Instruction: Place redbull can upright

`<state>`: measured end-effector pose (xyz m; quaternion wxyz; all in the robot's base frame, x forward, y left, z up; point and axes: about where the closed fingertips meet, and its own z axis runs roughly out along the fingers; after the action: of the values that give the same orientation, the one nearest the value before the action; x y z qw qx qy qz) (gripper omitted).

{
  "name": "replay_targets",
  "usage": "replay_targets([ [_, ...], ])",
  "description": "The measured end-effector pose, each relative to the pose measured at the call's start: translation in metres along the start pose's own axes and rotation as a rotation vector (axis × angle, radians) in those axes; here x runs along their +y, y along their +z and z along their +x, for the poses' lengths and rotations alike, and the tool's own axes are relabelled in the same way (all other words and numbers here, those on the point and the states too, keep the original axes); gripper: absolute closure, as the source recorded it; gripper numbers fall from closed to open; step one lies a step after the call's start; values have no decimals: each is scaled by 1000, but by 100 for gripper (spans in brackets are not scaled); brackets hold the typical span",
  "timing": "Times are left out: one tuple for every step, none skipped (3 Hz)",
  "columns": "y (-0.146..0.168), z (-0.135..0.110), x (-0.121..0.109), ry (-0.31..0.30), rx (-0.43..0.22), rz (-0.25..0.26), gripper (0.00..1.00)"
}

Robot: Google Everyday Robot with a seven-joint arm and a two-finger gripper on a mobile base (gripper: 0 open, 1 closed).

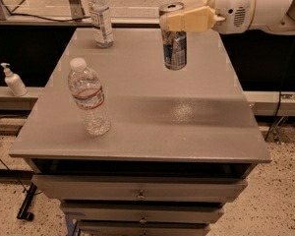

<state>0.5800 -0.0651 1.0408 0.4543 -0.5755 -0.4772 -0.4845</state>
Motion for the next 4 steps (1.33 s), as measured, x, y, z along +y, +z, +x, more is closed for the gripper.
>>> replay_targets([
  [3, -8, -8, -70, 11, 55, 100],
  [-5, -24, -20, -149, 37, 91, 100],
  [-22, -45, -26, -175, 42, 89, 100],
  [-38, -66, -26, -163, 38, 77, 100],
])
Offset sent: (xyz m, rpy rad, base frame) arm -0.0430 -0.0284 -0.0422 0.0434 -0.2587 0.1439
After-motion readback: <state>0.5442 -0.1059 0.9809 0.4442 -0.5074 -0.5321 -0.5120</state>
